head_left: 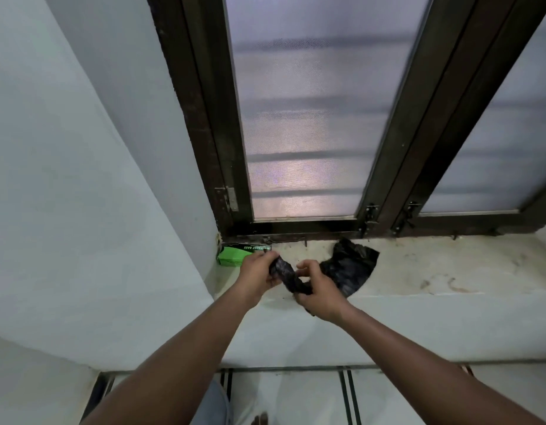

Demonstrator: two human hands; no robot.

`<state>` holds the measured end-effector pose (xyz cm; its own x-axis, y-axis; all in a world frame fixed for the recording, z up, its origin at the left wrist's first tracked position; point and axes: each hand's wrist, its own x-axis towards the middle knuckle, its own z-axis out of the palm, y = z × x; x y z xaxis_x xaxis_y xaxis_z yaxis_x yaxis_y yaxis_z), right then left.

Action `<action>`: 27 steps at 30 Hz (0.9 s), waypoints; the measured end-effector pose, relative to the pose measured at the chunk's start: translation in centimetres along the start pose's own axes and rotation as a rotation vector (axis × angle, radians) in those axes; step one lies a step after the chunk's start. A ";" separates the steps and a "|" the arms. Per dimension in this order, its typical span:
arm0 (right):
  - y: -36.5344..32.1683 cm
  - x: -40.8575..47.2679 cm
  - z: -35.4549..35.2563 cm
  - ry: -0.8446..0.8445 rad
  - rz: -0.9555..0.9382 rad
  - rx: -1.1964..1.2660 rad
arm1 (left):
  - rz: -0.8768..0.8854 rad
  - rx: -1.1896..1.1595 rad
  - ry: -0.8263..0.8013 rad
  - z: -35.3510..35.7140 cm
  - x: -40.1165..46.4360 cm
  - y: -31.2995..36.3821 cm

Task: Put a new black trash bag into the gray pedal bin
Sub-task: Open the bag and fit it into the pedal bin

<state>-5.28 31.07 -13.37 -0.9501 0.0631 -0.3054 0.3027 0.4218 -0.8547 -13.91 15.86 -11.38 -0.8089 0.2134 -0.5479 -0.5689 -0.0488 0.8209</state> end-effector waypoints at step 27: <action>-3.5 -12.6 6.4 0.006 0.218 0.714 | 0.069 0.428 -0.257 -5.1 -12.7 -2.7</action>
<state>6.11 22.98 -9.21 -0.8627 0.0838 -0.4988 0.4576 -0.2907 -0.8403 -2.86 8.25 -7.44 -0.7492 0.4594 -0.4772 -0.3602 0.3221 0.8755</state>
